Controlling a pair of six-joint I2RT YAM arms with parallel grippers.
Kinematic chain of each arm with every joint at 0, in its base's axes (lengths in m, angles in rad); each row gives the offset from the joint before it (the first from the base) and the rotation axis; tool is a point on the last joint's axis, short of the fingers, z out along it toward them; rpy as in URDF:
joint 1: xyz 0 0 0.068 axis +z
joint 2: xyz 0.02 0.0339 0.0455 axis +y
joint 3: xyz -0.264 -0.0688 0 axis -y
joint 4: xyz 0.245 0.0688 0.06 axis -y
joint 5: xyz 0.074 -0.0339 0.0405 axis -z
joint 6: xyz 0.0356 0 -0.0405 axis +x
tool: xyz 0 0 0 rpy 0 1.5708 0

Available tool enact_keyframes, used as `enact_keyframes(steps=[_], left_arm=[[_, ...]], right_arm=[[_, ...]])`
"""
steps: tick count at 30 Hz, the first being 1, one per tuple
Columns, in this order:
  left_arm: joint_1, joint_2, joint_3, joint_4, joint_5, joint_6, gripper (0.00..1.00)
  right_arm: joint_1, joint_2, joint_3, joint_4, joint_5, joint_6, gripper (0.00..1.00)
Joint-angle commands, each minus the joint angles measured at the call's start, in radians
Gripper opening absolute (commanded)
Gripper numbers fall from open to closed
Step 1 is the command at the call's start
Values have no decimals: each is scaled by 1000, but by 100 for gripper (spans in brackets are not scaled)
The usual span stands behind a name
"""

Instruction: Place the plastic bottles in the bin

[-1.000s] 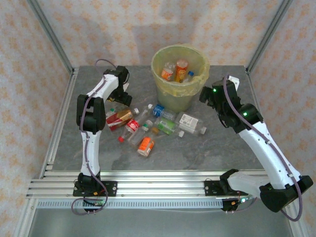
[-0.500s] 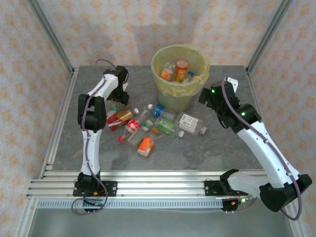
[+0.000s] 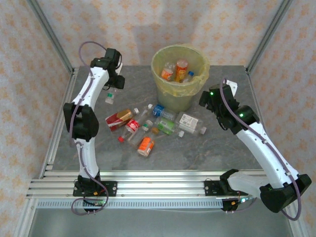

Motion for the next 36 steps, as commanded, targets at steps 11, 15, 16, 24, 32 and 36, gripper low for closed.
enact_keyframes(steps=[11,15,16,24,32,36], left_arm=[[-193,-286,145,223,126,-223,43],[-233,-296,155,363,208,-320,43],[-248,-292,158,399,212,-339,43],[-367,-107,361,517,219,-423,43],[-429,184,693,527,196,-433,44],[-439,241,694,597,216,-407,44]], right_arm=[[-6,-75,-108,51,60,39,99],[-6,-106,-148,62,71,51,99],[-5,-114,-159,66,71,54,99],[-6,-142,-188,66,58,72,99],[-6,-142,-198,65,35,86,99],[-6,-149,-209,66,34,88,99]])
